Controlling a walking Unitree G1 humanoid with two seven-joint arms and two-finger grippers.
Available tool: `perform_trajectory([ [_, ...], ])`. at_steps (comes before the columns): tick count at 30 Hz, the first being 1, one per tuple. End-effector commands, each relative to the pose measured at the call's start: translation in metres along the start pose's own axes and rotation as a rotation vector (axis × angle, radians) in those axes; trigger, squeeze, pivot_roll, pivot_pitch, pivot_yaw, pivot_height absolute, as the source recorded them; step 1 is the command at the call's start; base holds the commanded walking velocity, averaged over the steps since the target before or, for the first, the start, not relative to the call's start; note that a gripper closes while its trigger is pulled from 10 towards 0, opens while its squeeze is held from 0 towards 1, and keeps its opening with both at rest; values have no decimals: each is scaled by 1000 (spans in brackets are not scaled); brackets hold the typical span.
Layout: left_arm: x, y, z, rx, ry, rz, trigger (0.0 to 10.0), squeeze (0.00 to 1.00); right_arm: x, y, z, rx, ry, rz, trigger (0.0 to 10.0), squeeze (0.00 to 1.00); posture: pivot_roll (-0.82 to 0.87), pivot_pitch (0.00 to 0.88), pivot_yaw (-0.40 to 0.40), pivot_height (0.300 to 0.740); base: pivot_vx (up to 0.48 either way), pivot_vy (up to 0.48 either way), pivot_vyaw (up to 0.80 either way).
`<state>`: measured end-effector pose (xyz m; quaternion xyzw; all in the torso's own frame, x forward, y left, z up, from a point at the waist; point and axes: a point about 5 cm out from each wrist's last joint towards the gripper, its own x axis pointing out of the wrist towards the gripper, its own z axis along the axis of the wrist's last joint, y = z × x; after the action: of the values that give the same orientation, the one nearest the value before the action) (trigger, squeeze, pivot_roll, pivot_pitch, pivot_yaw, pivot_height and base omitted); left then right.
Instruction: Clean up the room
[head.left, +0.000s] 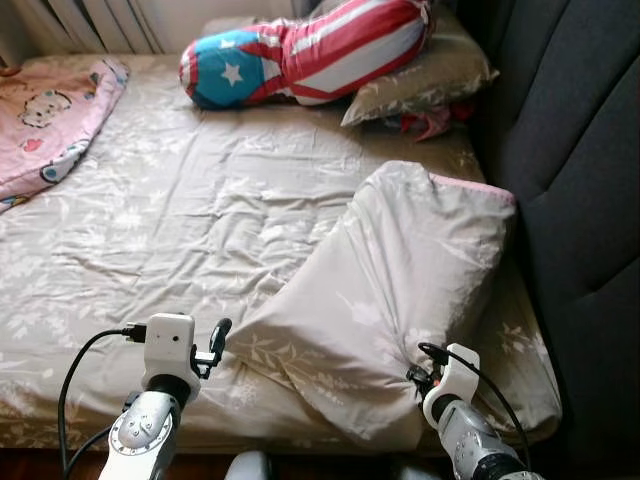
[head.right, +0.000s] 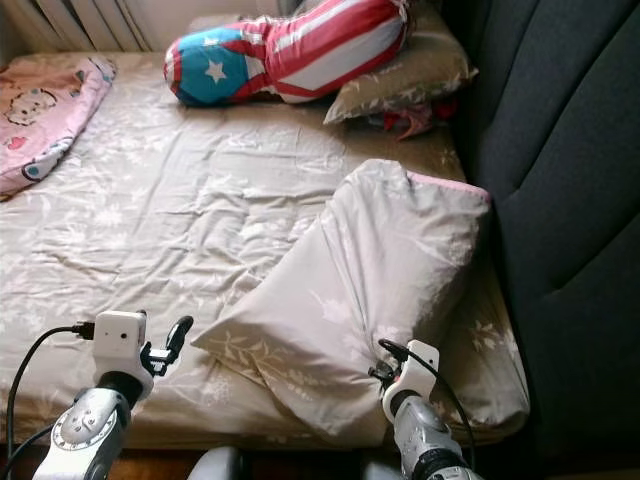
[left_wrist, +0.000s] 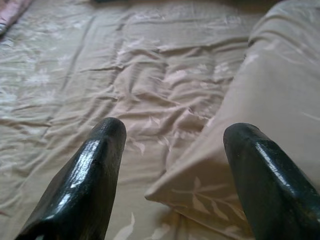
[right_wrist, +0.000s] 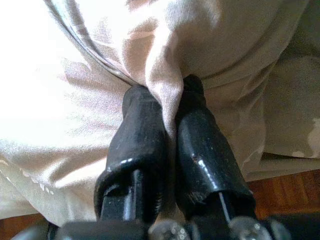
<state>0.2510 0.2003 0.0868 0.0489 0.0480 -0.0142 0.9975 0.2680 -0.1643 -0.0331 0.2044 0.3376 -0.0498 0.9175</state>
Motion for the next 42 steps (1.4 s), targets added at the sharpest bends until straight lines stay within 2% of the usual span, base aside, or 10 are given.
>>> perform_trajectory([
  [1, 2, 0, -6, 16, 13, 9, 10000, 0, -4, -22, 5, 5, -20, -93, 0, 0, 75, 31, -5, 668, 0, 0, 0],
  [23, 29, -7, -21, -7, -1, 6, 10000, 0, -71, -158, 125, -119, -441, -635, 0, 0, -54, 0, 15, 668, 0, 0, 0],
  [25, 29, -7, -23, -8, -1, 7, 10000, 0, -67, -155, 120, -147, -413, -628, 2314, 0, -53, 0, 15, 668, 0, 0, 0],
  [26, 29, -8, -23, -8, -1, 6, 10000, 0, -64, -151, 115, -165, -395, -618, 10000, 0, -50, 0, 15, 668, 0, 0, 0],
  [28, 29, -9, -23, -9, -1, 5, 10000, 0, -60, -147, 110, -168, -380, -597, 10000, 0, -50, 0, 15, 668, 0, 0, 0],
  [32, 30, -9, -25, -10, 1, 1, 10000, 0, -51, -133, 98, -170, -364, -544, 10000, 373, -44, 0, 22, 668, 0, 0, 0],
  [33, 30, -9, -25, -10, 0, 1, 10000, 0, -50, -130, 98, -187, -376, -541, 10000, 1000, -44, 0, 25, 668, 0, 0, 0],
  [39, 31, -11, -34, -35, 33, -4, 10000, 0, -45, -111, 102, -326, -445, -489, 10000, 1000, -62, 0, 34, 668, 0, 0, 0],
  [40, 30, -11, -36, -47, 43, 1, 10000, 0, -44, -107, 101, -323, -460, -454, 10000, 490, -62, 0, 34, 668, 0, 0, 0],
  [42, 30, -11, -40, -66, 60, 9, 10000, 0, -42, -100, 99, -318, -479, -401, 10000, 0, -59, 0, 31, 668, 0, 0, 0],
])
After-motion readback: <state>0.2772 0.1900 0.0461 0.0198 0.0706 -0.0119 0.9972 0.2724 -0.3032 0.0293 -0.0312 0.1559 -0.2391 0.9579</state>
